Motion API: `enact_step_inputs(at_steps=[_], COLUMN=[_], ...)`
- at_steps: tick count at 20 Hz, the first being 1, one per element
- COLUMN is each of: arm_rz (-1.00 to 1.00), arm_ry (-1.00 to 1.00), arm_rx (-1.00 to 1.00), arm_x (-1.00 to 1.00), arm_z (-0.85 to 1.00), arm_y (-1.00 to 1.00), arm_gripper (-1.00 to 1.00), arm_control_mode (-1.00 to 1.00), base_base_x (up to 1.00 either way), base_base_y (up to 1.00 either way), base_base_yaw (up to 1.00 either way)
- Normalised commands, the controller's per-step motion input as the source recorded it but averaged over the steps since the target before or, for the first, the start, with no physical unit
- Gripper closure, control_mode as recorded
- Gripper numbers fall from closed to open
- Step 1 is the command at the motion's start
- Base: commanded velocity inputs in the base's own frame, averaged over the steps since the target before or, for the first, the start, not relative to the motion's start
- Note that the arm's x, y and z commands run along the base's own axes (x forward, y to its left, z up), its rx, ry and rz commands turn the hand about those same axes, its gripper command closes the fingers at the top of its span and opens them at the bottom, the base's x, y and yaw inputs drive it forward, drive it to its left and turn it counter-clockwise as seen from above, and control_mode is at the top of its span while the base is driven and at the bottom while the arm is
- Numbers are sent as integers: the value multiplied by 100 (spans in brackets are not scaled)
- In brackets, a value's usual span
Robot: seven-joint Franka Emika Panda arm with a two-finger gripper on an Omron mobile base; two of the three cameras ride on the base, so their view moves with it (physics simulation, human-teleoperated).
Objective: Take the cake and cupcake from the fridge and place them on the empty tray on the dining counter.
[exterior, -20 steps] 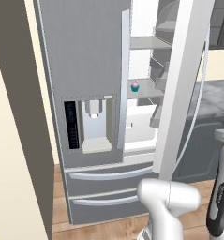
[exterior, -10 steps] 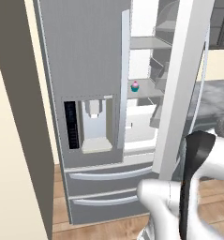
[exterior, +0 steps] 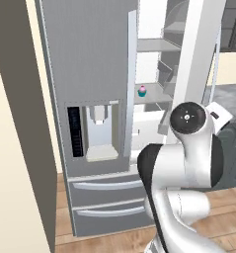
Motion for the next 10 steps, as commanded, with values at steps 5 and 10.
enact_step_inputs(at_steps=[5,10], arm_rz=[0,0], arm_ry=[14,13], arm_rx=[-35,-36], arm_x=[51,59], arm_z=[0,0], arm_y=[28,24], arm_gripper=[-100,-100], arm_control_mode=[-100,-100], base_base_x=[0,0], base_base_y=[0,0], base_base_yaw=[0,0])
